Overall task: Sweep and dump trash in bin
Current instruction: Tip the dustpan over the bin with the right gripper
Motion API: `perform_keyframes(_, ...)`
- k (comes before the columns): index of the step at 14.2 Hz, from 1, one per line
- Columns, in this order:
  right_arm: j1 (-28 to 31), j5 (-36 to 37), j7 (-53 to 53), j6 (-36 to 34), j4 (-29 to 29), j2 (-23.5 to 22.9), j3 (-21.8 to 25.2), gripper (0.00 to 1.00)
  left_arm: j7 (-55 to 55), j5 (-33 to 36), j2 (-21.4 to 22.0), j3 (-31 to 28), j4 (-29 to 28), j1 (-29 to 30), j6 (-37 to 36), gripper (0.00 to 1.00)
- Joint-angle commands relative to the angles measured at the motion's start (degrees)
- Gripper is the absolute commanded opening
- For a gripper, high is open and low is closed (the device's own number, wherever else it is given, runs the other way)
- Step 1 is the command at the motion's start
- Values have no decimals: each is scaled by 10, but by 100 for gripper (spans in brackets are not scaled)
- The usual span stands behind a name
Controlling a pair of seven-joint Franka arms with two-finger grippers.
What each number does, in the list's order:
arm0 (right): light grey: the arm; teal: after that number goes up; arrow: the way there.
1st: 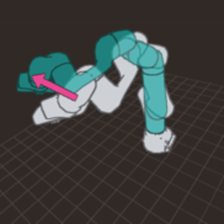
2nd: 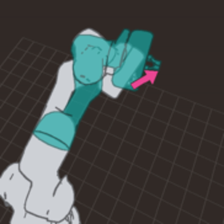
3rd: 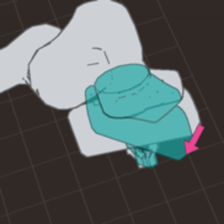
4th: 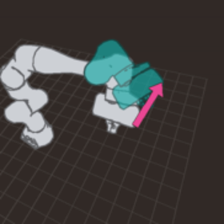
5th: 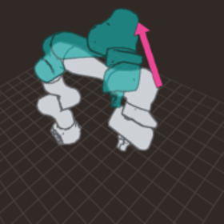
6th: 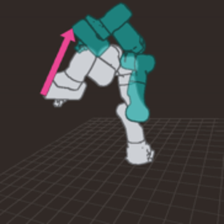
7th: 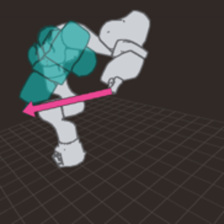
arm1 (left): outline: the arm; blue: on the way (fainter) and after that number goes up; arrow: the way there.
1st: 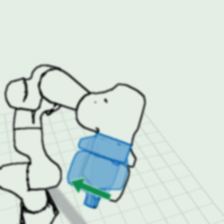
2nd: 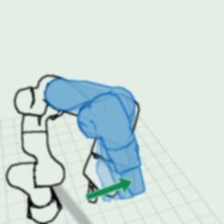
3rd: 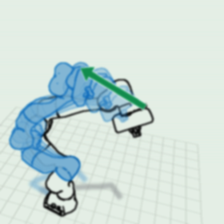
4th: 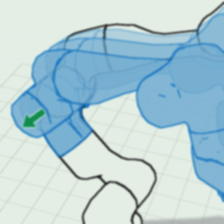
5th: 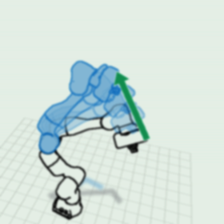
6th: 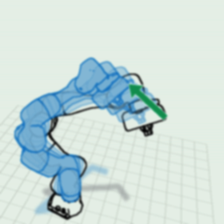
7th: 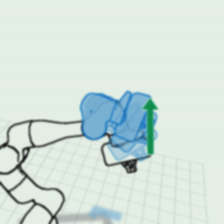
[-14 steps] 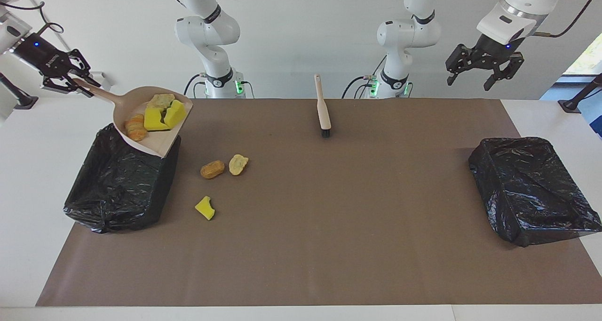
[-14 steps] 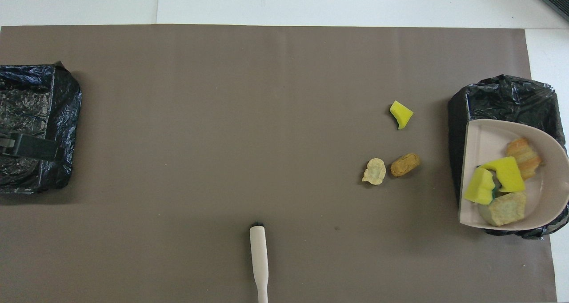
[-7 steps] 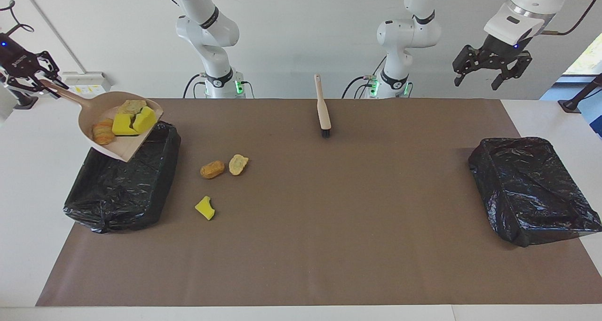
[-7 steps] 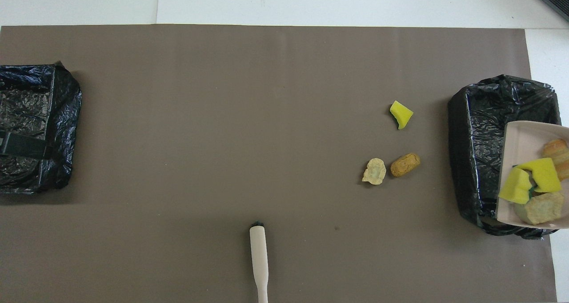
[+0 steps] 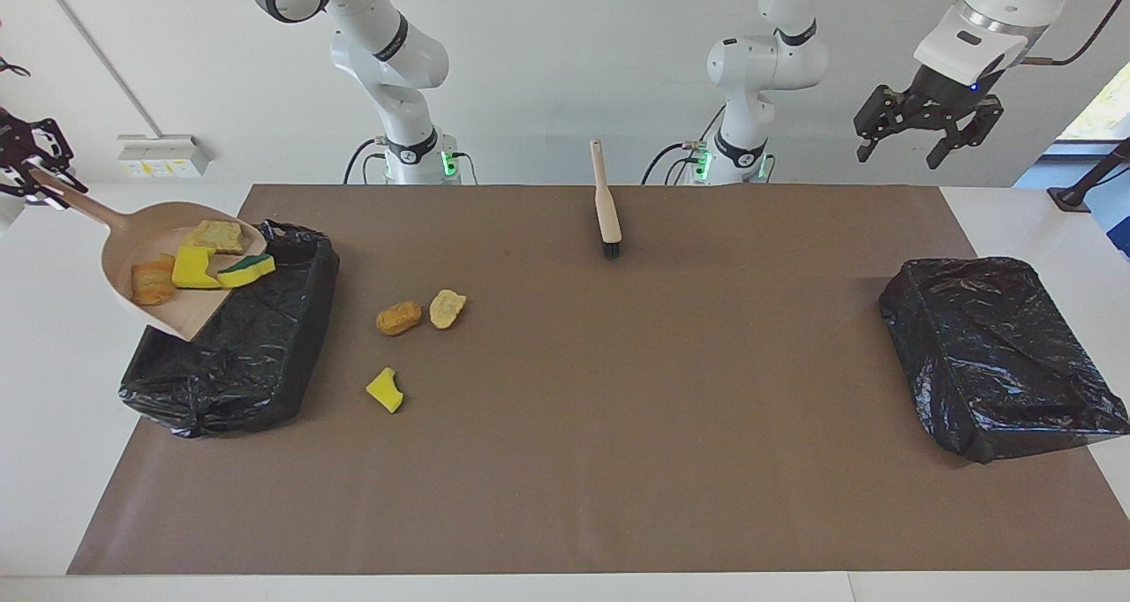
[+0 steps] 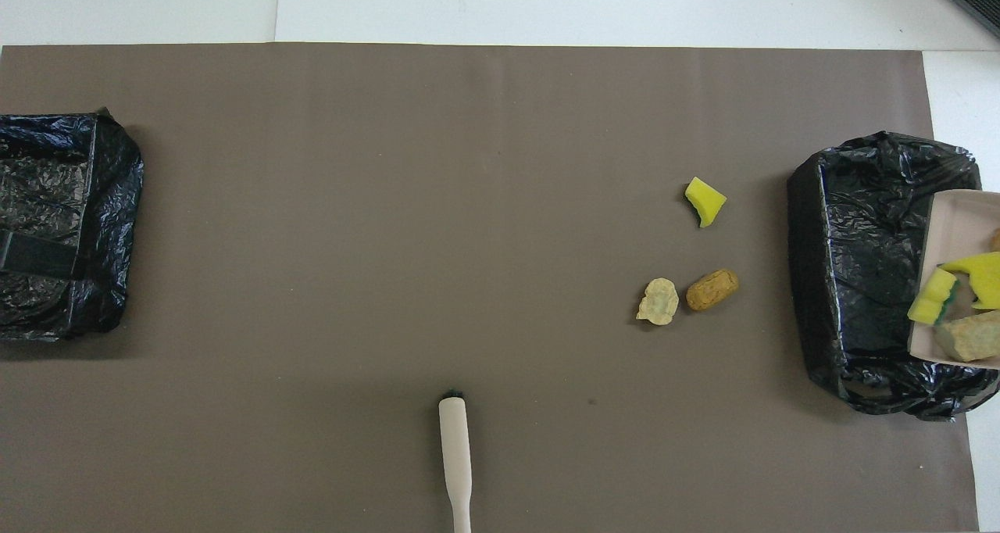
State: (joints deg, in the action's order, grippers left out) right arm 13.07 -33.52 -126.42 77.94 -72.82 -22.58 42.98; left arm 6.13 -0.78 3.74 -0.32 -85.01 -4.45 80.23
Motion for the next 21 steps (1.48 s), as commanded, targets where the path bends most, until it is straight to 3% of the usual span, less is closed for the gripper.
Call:
perform_keyframes(1,-21,6,24,11,13,-15,1,0,-3,10,0,-6,7,-7,-2,100)
perform_keyframes(9,-66,136,70,19,7,-2,-4,0,-3,10,0,-6,7,-7,-1,100)
perform_keyframes(12,-123,225,134,41,10,31,-5,0,-3,10,0,-6,7,-7,-1,100)
perform_keyframes(16,-132,303,147,34,11,89,-33,0,-3,10,0,-6,7,-7,-1,100)
perform_keyframes(20,-133,317,149,2,23,139,-40,0,-3,10,0,-6,7,-7,-1,100)
perform_keyframes(21,-133,315,151,-14,27,154,-59,0,-3,10,0,-6,7,-7,-2,100)
